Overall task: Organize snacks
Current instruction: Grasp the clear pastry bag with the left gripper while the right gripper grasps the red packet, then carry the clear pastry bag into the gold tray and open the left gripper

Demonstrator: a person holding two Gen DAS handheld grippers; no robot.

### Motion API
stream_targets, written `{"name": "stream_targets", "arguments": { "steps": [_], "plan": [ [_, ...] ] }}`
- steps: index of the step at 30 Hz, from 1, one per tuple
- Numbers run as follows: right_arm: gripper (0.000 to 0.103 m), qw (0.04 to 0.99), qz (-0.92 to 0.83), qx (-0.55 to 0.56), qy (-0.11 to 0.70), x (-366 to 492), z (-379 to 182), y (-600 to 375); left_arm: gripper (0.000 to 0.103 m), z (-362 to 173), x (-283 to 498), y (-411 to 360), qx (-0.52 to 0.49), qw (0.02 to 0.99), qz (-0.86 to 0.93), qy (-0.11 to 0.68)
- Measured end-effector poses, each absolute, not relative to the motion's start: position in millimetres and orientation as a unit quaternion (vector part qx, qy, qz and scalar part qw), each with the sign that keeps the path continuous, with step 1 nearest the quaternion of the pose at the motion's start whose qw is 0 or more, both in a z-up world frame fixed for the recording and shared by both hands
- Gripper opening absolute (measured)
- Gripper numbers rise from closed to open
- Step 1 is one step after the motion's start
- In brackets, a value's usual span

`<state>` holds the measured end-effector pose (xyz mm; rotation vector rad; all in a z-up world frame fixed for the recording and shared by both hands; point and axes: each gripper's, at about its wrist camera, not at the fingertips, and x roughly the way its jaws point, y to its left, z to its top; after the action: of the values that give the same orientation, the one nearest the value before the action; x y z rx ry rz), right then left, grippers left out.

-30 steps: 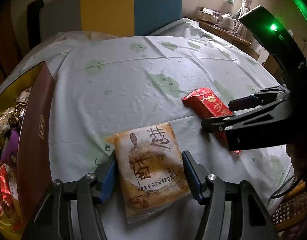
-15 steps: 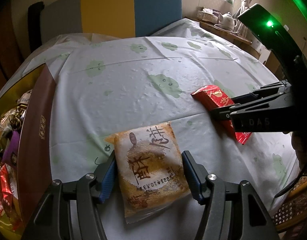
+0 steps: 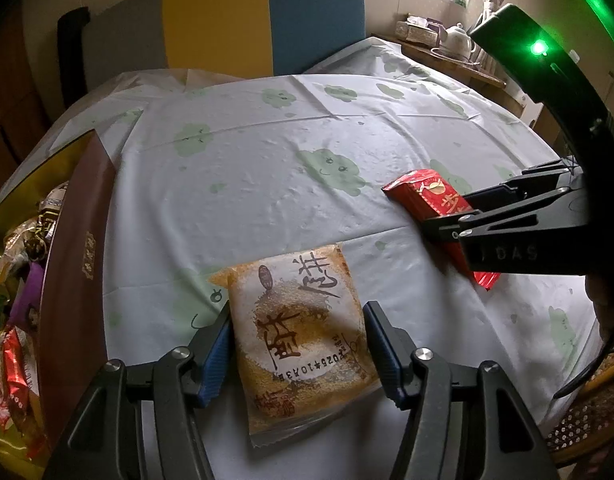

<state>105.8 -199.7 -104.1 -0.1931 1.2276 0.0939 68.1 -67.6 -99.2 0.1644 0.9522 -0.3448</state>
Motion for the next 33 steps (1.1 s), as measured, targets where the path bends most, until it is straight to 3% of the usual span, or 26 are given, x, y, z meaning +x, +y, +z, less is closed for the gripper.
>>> {"name": "stream_targets", "arguments": {
  "steps": [11, 33],
  "plan": [
    [0.046, 0.813, 0.045, -0.102, 0.571, 106.3, -105.1, -198.7, 0.061, -93.0, 66.5, -65.2, 0.081, 0.868, -0.157, 0.464],
    [0.046, 0.819, 0.045, -0.132, 0.557, 97.0, -100.1, -191.1, 0.061, -29.6, 51.7, -19.1, 0.019, 0.890, -0.154, 0.428]
  ]
}}
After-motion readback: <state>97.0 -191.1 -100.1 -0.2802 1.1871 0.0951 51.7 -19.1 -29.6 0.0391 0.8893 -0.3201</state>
